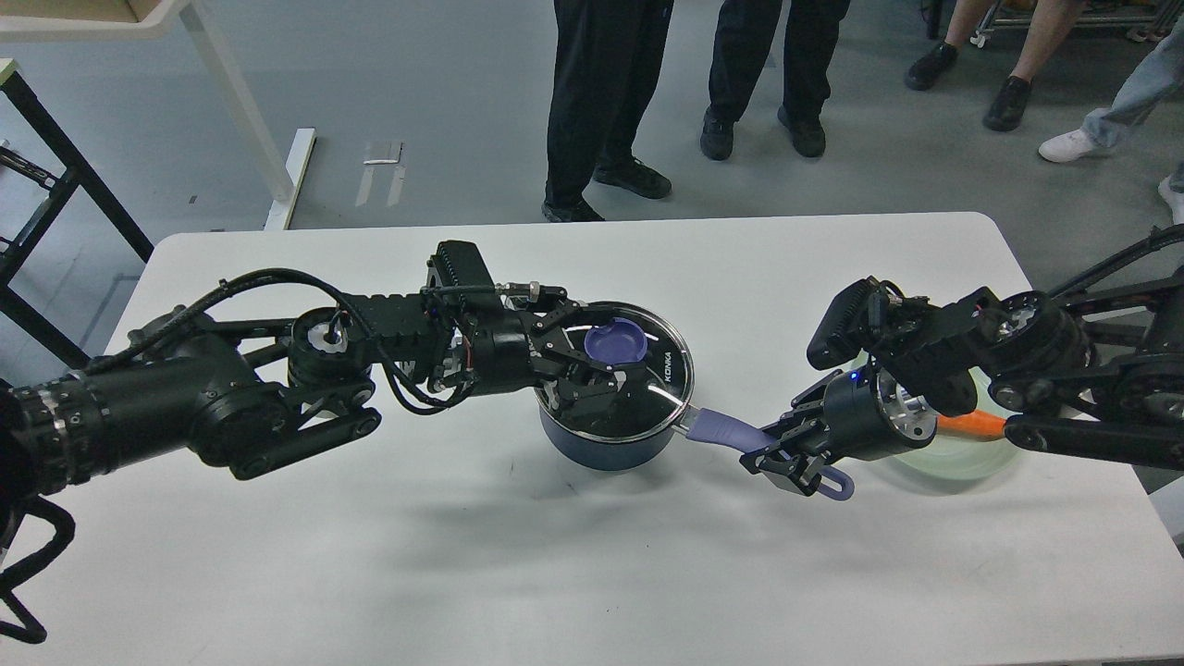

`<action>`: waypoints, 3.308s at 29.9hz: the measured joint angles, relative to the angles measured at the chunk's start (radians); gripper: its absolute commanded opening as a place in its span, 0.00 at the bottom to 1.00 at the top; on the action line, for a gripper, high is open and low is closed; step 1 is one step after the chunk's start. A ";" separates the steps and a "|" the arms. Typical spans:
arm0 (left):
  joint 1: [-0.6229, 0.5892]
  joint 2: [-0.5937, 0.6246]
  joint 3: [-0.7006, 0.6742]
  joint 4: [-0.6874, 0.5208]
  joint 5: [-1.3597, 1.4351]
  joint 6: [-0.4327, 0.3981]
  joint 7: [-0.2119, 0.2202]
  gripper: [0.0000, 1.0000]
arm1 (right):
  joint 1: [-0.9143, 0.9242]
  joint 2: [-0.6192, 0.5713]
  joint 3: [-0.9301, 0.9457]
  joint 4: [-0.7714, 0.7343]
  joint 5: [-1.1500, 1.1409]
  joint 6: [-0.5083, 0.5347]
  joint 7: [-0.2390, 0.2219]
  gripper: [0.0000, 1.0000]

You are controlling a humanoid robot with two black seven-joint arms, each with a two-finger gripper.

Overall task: Open pot lid
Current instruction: 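Grasp the purple knob of the glass lid with the left gripper, then lift the glass lid off the pan and move it away from the pan, then lower the lid onto the table and open the left gripper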

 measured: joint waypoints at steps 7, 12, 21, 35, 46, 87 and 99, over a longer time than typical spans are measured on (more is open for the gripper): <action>0.012 0.001 0.003 0.002 0.003 0.003 -0.002 0.61 | 0.001 0.000 0.000 0.000 0.000 0.000 0.000 0.26; 0.013 0.007 0.003 0.002 0.006 0.006 -0.004 0.45 | 0.005 0.001 0.000 0.000 0.001 0.000 0.000 0.27; 0.007 0.013 0.001 0.002 0.005 0.006 -0.005 0.43 | 0.012 0.000 0.000 0.002 0.003 0.001 0.000 0.27; -0.030 0.113 -0.014 -0.021 -0.034 0.006 -0.034 0.44 | 0.015 -0.001 0.000 0.002 0.005 0.003 0.000 0.27; 0.021 0.377 0.002 -0.017 -0.079 0.005 -0.066 0.44 | 0.018 -0.002 0.000 0.002 0.005 0.003 0.000 0.27; 0.258 0.438 0.002 0.161 -0.152 0.085 -0.078 0.75 | 0.018 0.000 0.000 0.002 0.004 0.003 0.000 0.36; 0.234 0.442 -0.017 0.161 -0.326 0.085 -0.078 0.99 | 0.020 -0.004 0.007 0.001 0.022 -0.010 0.003 0.95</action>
